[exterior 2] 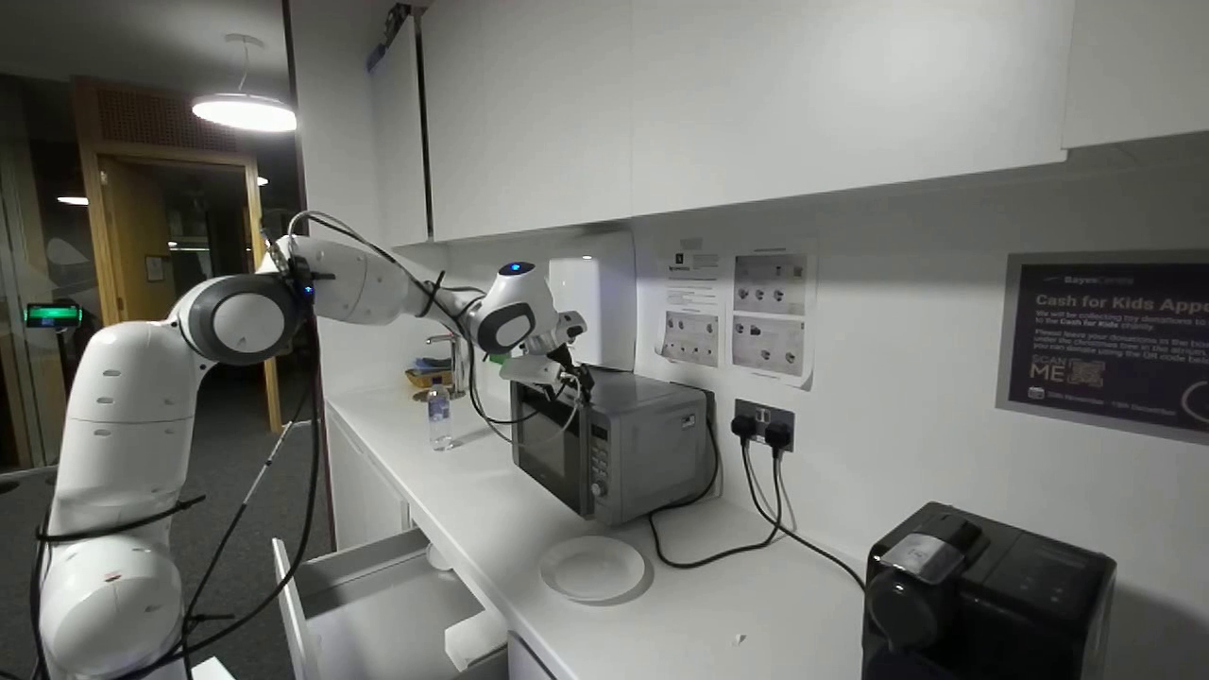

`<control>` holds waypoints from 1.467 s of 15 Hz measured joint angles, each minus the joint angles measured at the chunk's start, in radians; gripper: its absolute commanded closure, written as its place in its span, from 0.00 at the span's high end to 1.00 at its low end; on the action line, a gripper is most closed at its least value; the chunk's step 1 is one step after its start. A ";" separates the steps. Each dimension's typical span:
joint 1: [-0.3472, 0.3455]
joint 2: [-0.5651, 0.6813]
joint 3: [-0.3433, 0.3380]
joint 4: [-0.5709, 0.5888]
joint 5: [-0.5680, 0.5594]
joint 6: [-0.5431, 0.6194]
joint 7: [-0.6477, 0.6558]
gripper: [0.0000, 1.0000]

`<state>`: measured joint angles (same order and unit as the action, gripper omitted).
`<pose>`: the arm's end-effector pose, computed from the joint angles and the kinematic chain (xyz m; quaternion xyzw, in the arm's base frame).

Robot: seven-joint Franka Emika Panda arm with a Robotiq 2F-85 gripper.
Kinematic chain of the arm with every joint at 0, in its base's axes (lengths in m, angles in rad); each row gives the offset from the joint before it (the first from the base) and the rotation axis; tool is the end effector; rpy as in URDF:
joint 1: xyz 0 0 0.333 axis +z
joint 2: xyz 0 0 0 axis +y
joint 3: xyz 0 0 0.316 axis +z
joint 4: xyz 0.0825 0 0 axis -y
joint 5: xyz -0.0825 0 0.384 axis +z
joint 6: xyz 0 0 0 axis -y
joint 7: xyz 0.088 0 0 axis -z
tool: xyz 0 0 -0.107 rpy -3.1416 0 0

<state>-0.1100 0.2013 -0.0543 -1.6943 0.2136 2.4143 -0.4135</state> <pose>0.6554 -0.1046 0.5328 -0.9611 -0.0631 -0.2687 0.0076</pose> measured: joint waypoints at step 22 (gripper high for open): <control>-0.009 -0.004 0.033 -0.020 0.018 -0.146 -0.044 1.00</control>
<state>-0.1190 0.1973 -0.0209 -1.7144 0.2316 2.2683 -0.4576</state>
